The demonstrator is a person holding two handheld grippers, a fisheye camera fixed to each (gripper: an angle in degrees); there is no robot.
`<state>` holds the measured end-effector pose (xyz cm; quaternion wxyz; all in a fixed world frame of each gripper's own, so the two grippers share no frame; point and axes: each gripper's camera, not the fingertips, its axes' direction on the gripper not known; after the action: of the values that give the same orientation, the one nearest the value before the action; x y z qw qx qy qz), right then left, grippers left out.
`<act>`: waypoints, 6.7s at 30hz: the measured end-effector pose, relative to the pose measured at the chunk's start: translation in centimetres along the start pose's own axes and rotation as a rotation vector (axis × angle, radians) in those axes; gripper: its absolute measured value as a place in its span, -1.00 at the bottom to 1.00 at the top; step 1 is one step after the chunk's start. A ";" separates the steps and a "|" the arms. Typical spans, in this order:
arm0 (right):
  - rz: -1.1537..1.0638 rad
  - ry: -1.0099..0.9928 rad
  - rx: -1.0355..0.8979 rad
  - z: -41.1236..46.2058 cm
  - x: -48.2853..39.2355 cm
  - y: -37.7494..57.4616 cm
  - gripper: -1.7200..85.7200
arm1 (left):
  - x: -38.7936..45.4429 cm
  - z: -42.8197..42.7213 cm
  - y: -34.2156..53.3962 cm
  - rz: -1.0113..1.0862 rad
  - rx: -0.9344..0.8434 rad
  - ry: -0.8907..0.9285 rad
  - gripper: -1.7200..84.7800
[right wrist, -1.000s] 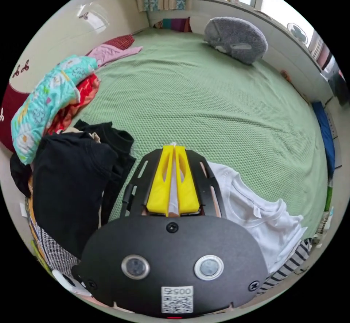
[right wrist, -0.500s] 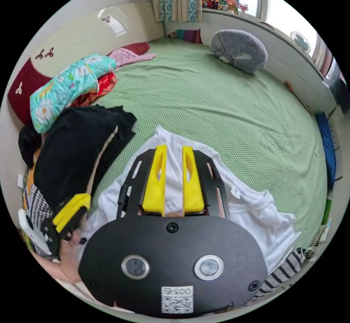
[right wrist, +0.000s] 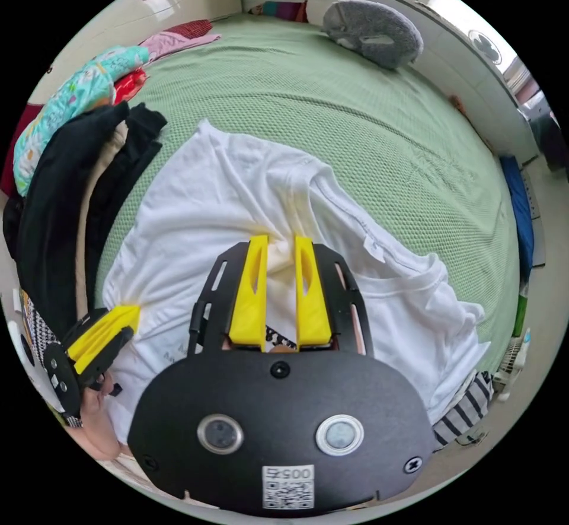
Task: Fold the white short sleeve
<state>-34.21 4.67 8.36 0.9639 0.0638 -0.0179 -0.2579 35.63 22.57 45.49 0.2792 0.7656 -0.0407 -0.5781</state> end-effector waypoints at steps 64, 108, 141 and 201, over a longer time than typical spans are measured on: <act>0.215 0.185 0.067 -13.6 17.6 16.8 -0.84 | 21.7 12.6 -1.4 0.477 -0.122 0.245 -0.80; 0.757 -0.073 0.167 -8.1 31.5 23.2 -0.96 | 18.6 9.1 -1.4 0.480 -0.144 0.235 -0.80; 0.428 0.066 0.068 -13.7 5.3 56.7 -0.77 | 2.6 -15.3 10.0 0.350 0.033 0.122 -0.73; 0.440 0.125 0.126 -11.8 3.5 66.8 -0.79 | -9.8 -28.8 18.9 0.254 -0.017 -0.018 -0.64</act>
<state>2.63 61.62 5.47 0.9902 0.1344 0.0121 -0.0355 63.49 21.44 67.95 0.3562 0.7468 -0.1352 -0.5452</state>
